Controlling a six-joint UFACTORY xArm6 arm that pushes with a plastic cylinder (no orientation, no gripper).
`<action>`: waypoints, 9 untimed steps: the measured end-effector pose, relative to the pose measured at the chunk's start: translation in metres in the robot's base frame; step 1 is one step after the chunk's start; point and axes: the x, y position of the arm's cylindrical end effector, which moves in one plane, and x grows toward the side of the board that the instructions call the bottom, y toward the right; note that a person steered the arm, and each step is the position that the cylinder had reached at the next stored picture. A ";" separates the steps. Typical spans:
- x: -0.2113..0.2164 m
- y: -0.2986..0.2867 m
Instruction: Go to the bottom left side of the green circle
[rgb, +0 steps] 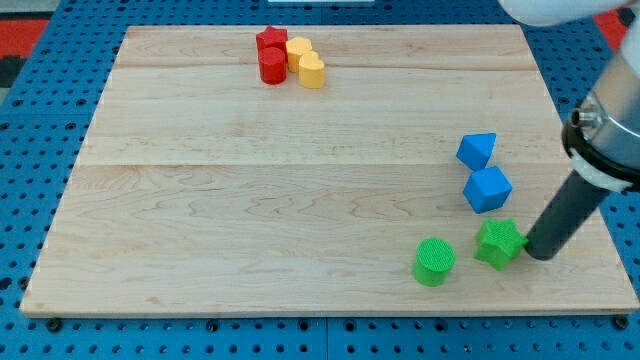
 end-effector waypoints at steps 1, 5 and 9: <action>-0.012 0.000; -0.160 0.003; -0.147 -0.157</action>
